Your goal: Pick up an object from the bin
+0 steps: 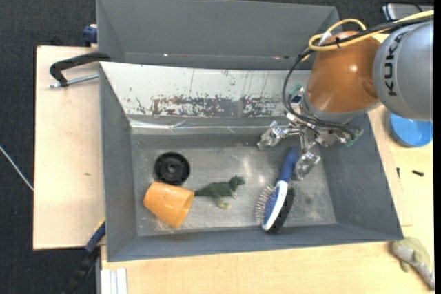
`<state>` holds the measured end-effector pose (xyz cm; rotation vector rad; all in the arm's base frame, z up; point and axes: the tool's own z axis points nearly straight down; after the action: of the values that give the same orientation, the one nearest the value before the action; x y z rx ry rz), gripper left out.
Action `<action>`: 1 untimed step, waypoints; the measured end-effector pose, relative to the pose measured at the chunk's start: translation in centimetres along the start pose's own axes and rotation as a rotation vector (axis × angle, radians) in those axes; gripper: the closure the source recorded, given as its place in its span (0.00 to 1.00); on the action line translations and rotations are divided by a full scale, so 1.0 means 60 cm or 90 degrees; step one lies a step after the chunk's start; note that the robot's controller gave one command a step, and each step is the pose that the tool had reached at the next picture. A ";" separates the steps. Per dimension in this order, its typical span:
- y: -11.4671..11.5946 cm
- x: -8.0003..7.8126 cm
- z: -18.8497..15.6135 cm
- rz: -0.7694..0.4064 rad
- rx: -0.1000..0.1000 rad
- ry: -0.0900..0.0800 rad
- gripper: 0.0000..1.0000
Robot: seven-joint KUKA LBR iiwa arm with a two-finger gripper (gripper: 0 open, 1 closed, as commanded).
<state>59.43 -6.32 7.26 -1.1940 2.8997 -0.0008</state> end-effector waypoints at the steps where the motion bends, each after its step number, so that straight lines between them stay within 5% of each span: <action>1: 0.049 0.006 -0.049 -0.188 -0.002 0.002 0.00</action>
Offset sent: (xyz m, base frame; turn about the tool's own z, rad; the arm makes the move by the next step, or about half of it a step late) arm -0.0246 0.0163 0.0274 -0.2956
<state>57.09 -4.51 10.18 -1.6089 2.6963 0.0005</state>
